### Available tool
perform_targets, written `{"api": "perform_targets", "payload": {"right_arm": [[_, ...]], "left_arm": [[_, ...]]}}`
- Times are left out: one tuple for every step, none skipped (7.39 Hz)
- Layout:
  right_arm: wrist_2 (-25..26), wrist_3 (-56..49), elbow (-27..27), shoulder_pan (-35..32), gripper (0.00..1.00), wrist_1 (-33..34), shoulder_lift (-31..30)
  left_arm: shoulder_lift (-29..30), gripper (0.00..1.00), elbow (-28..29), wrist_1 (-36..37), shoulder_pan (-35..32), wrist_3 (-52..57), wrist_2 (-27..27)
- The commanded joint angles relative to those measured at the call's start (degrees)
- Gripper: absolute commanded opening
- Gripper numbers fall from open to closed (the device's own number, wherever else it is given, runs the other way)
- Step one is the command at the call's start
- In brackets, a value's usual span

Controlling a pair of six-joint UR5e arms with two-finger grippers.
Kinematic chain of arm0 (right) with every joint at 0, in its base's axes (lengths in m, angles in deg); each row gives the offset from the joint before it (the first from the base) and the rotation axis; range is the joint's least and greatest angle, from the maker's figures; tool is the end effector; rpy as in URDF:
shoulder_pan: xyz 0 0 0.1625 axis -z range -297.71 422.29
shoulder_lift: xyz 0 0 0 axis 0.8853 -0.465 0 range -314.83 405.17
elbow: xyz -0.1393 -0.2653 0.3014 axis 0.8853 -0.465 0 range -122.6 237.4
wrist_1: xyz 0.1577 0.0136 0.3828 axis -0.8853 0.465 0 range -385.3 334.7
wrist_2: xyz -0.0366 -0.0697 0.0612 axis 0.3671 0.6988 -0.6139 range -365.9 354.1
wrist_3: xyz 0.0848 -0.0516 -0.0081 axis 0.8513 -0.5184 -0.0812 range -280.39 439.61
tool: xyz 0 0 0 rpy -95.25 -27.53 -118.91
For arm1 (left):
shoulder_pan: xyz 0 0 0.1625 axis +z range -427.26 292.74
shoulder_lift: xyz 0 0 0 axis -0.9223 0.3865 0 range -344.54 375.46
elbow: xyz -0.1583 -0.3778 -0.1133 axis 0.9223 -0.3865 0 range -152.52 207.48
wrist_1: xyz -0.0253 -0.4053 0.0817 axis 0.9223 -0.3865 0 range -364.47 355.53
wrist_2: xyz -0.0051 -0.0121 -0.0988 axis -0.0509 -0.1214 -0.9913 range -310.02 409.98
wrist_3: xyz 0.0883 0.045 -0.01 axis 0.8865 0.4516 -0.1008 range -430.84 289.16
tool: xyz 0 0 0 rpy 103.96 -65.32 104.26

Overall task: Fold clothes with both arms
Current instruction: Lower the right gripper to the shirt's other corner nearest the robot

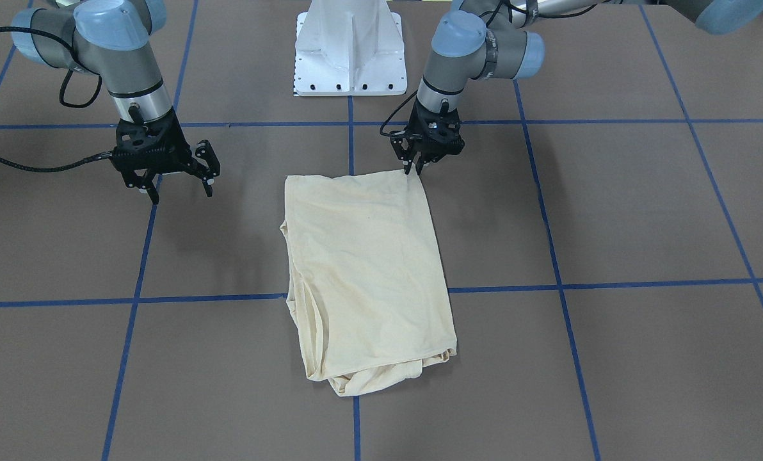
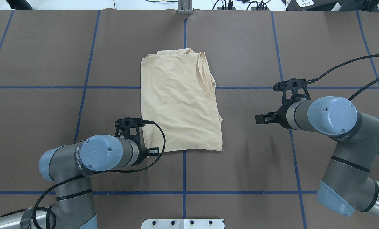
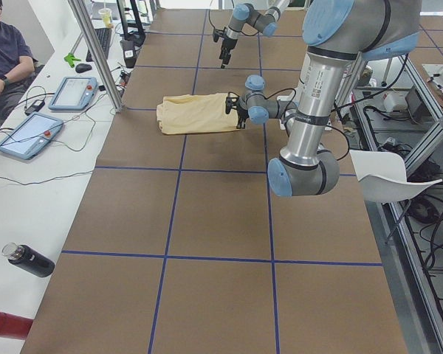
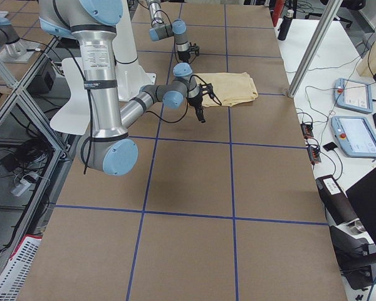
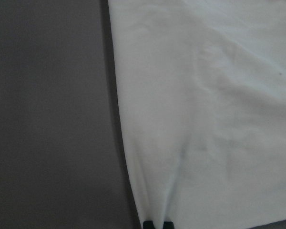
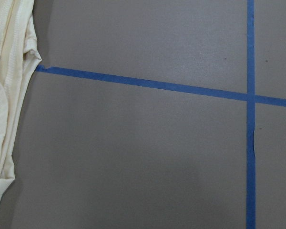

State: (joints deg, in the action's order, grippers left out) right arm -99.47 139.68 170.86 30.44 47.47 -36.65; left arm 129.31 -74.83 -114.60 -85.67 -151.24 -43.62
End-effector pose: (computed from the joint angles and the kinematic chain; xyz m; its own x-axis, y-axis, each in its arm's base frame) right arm -0.3872 -0.3902 0.3678 0.7273 -0.1345 0.6731 -0.1431 0.9294 0.3403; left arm 0.5543 -0.3183 0.2920 0.5633 -0.0119 -0.8261 0.1739 0.9792 0.1044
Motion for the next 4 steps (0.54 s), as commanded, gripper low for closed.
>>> {"api": "perform_targets", "payload": {"right_arm": [[0.05, 2.06, -0.69, 0.21, 1.0, 0.0, 1.56], [0.58, 4.16, -2.52, 1.17, 0.98, -0.09, 4.01], [2.23, 5.58, -4.97, 2.22, 0.96, 0.0, 7.25], [3.9, 12.46, -6.48, 4.41, 0.89, 0.0, 9.72]], "left_arm": [[0.05, 0.0, -0.43, 0.1, 0.03, -0.29, -0.01], [0.05, 0.0, -0.69, 0.1, 0.03, -0.29, -0.01], [0.05, 0.0, -0.7, 0.1, 0.03, -0.29, -0.01], [0.05, 0.0, -0.7, 0.1, 0.03, -0.29, -0.01]]}}
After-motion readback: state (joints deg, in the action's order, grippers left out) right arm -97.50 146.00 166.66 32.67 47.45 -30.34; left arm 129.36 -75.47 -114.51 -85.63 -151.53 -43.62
